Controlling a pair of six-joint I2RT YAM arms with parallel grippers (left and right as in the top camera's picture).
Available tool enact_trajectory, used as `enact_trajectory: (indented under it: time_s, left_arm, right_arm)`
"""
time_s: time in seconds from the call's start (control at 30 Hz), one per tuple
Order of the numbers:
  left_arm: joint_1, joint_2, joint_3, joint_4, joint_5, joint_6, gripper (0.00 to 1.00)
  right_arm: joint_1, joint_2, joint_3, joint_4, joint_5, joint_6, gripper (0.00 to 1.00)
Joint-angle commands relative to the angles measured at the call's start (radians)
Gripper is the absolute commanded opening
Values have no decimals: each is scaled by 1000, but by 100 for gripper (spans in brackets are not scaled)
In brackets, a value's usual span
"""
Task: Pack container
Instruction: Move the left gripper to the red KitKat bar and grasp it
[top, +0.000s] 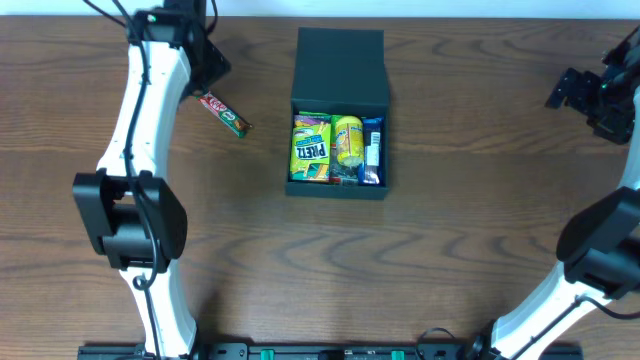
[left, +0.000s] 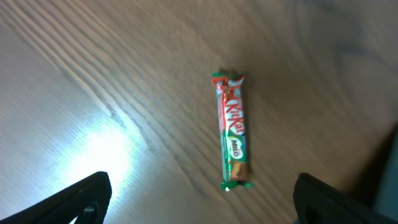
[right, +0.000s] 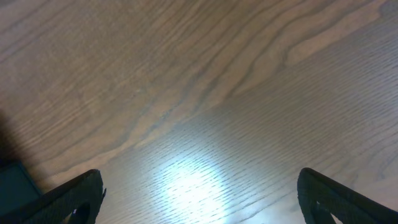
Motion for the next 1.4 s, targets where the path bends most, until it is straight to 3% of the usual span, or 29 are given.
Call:
enact_trajectory:
  time_s: [0.0,0.23,0.57,0.93,1.37]
  left_arm:
    - [-10,17,-95,40,34,-8,94]
    - [-10,17,-241,103,30,-140,89]
    - [-26,17,-415,418,42,-96,89]
    - [-41,45,-437,581,41,-146,85]
    - [-44,95,-437,601,55,-146,78]
  right_arm:
    - [-3,5,-7,-2,0,-15,99]
    - [-3,5,-7,-11,-1,-14,99]
    - [-3,5,-7,-66,0,-14,99]
    - [-3,5,-7,-77,-1,-14,99]
    - [-3,5,-7,-77,-1,-14,99]
